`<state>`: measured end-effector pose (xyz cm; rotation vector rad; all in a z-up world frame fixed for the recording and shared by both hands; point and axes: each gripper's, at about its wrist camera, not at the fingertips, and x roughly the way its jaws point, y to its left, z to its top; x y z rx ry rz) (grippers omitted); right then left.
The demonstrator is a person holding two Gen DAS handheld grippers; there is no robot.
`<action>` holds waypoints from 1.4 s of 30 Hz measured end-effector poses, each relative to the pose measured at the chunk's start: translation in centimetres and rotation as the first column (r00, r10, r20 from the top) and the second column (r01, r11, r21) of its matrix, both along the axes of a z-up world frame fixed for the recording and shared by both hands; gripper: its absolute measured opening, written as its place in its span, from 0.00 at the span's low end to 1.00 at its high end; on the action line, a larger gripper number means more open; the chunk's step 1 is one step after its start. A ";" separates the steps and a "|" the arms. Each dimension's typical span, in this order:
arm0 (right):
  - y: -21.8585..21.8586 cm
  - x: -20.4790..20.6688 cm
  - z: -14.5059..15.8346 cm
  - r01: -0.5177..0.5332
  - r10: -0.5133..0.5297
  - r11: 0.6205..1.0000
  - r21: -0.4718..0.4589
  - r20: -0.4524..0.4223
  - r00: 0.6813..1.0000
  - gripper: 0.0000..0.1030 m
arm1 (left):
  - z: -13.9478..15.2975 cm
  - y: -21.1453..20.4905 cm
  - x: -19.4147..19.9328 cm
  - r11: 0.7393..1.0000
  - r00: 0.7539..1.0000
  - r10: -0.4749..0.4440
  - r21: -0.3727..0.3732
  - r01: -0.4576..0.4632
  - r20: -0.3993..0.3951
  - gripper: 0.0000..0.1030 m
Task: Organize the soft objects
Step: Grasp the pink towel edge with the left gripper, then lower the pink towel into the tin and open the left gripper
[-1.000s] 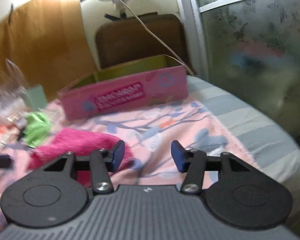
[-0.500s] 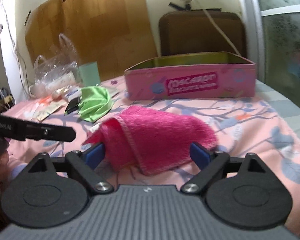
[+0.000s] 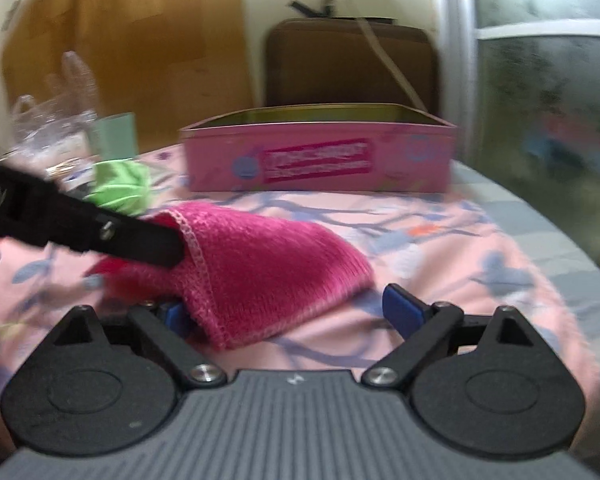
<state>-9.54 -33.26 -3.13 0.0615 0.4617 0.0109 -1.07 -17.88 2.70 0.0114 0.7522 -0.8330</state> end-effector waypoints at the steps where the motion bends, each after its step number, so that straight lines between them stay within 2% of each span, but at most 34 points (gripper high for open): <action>1: -0.7 -0.1 -0.1 0.036 -0.036 0.999 0.001 0.000 0.999 0.94 | -0.2 -0.4 0.0 1.000 1.000 -0.006 0.005 0.006 -0.004 0.93; 4: -2.1 -0.2 -0.2 0.115 -0.115 0.993 0.023 0.002 0.993 0.94 | -0.6 -1.1 0.0 1.000 1.000 -0.008 0.014 0.008 -0.008 0.92; 7: -2.5 -0.2 0.0 0.098 -0.098 0.994 0.048 0.007 0.995 0.94 | -0.3 -0.8 0.3 1.000 1.000 0.007 0.011 -0.007 -0.003 0.91; 9: -1.8 -0.1 0.2 0.064 -0.065 0.998 0.018 0.019 0.998 0.94 | 0.2 -0.1 0.8 1.000 1.000 0.030 -0.010 -0.030 0.003 0.91; 12: -0.6 0.3 0.5 0.001 -0.001 1.000 -0.003 0.030 1.000 0.93 | 0.4 0.1 1.8 0.999 0.999 0.051 -0.015 -0.051 -0.020 0.85; 13: -0.2 0.5 0.5 -0.019 0.020 1.000 -0.011 0.032 0.999 0.92 | 0.2 -0.1 2.2 0.999 0.998 0.050 -0.007 -0.051 -0.041 0.75; 14: 0.1 0.8 0.5 -0.031 0.032 0.999 -0.019 0.033 0.999 0.78 | -0.1 -0.3 2.6 0.999 0.997 0.047 0.003 -0.046 -0.066 0.66; 15: 0.4 1.1 0.5 -0.048 0.049 0.999 -0.023 0.027 0.998 0.64 | -0.3 -0.5 2.6 0.999 0.998 0.045 -0.004 -0.045 -0.053 0.63; 17: 0.7 1.9 0.4 -0.082 0.082 0.997 -0.015 0.001 0.997 0.30 | -0.2 -0.7 2.7 0.999 0.997 -0.002 -0.040 -0.001 -0.071 0.35; 18: 0.9 2.2 0.5 -0.075 0.075 0.997 -0.031 0.001 0.997 0.17 | 0.1 -0.9 2.9 0.997 0.992 -0.045 -0.075 0.036 -0.116 0.30; 19: 1.1 2.3 0.6 -0.073 0.073 0.996 -0.046 0.003 0.997 0.11 | 0.3 -1.0 3.0 0.995 0.992 -0.048 -0.094 0.037 -0.116 0.23; 21: 0.7 2.7 1.4 -0.069 0.069 0.998 -0.003 0.010 0.998 0.10 | 1.9 -1.3 2.9 0.994 0.998 -0.046 -0.104 0.042 -0.042 0.23; 24: -0.5 3.7 3.4 -0.055 0.049 0.995 0.077 0.081 0.995 0.10 | 4.8 -1.1 4.3 0.986 0.999 -0.032 -0.165 0.035 0.020 0.24; 27: -0.6 5.4 5.9 -0.048 0.034 0.996 0.082 0.155 0.987 0.10 | 7.2 -0.9 6.3 0.981 0.998 0.005 -0.192 0.007 0.064 0.24; 31: -0.6 9.5 7.8 -0.053 0.041 0.997 0.048 0.222 0.974 0.11 | 8.7 -1.8 9.7 0.985 0.986 0.066 -0.168 -0.040 0.151 0.25; 34: -0.8 13.7 8.2 -0.049 0.040 0.998 0.039 0.205 0.978 0.11 | 8.2 -2.7 13.0 0.985 0.984 0.106 -0.150 -0.084 0.145 0.25; 38: -1.3 18.8 7.5 -0.033 0.027 0.998 0.053 0.120 0.992 0.12 | 6.6 -3.1 17.3 0.978 0.983 0.168 -0.140 -0.157 0.067 0.25; 42: -1.5 22.4 6.4 0.003 -0.005 0.999 0.037 0.041 0.999 0.16 | 5.2 -4.2 19.4 0.973 0.975 0.215 -0.092 -0.209 0.059 0.28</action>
